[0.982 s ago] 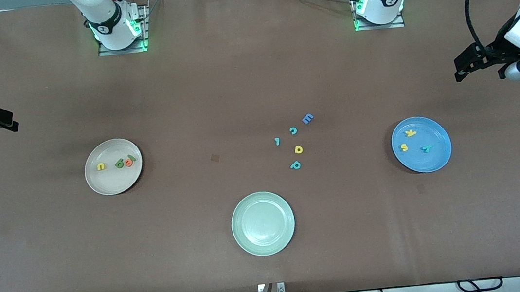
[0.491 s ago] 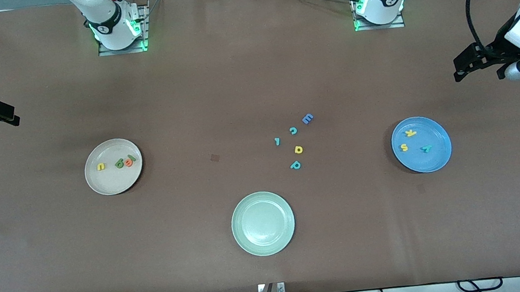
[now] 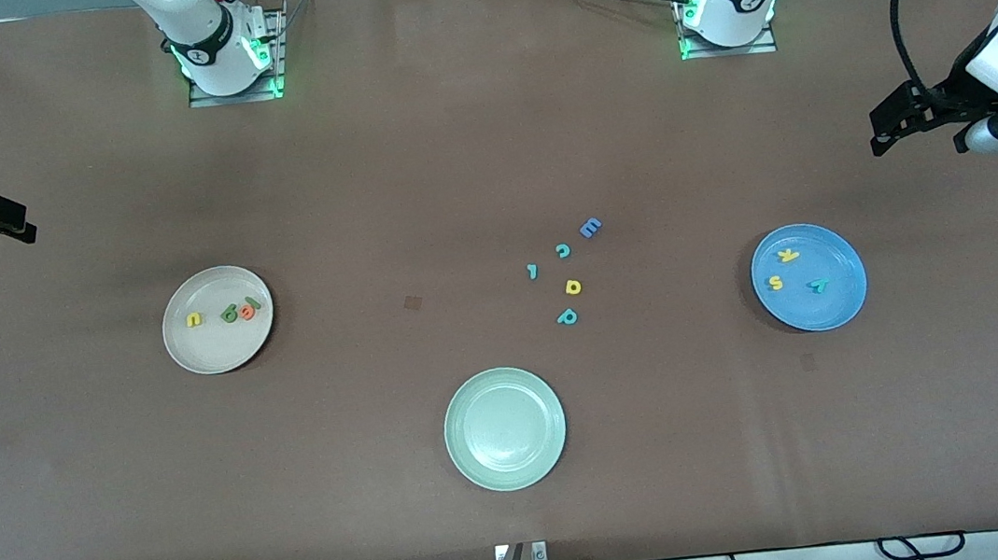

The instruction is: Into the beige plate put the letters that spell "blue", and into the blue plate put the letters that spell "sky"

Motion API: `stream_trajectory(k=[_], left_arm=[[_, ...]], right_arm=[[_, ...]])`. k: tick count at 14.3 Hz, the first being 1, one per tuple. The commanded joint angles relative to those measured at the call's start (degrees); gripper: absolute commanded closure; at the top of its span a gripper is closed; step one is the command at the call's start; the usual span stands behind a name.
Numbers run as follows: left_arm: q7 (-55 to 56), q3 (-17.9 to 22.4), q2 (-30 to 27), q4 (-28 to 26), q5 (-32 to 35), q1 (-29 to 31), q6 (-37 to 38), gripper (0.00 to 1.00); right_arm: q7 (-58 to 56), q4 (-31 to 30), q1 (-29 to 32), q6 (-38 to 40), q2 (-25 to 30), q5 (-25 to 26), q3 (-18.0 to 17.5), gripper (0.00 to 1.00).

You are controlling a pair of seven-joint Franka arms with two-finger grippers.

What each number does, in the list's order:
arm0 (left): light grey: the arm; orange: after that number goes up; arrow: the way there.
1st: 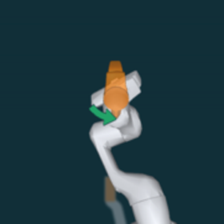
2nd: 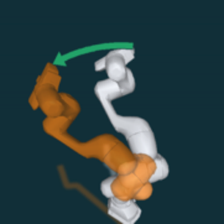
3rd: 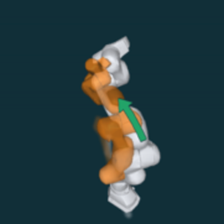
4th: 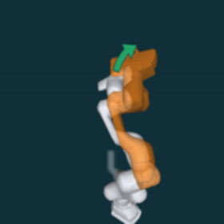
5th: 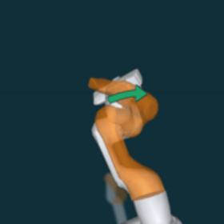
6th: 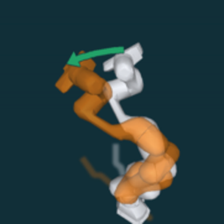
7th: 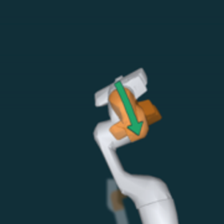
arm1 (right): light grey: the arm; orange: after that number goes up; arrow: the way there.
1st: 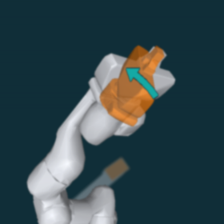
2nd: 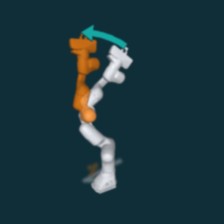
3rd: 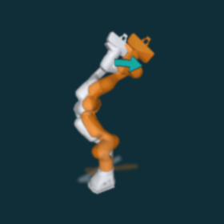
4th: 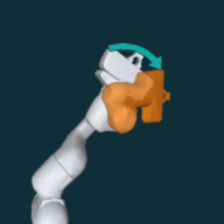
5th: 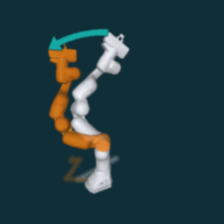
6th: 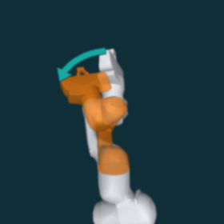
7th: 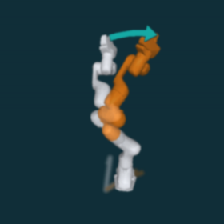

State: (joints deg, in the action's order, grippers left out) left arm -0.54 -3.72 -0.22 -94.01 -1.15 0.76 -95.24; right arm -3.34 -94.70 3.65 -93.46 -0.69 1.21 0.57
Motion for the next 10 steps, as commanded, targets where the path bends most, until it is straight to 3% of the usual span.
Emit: stream_trajectory(k=[1,10], left_arm=[[-1.6,0.1,0.8,1.7,-0.7,-0.1,1.3,0.00],[-1.5,0.1,0.8,1.7,-0.5,-0.1,1.3,0.00]], right_arm=[[-0.3,-0.3,0.7,-0.1,1.2,0.7,-0.8,0.00],[-0.3,-0.4,0.6,-1.8,0.9,0.7,-0.9,0.00]])
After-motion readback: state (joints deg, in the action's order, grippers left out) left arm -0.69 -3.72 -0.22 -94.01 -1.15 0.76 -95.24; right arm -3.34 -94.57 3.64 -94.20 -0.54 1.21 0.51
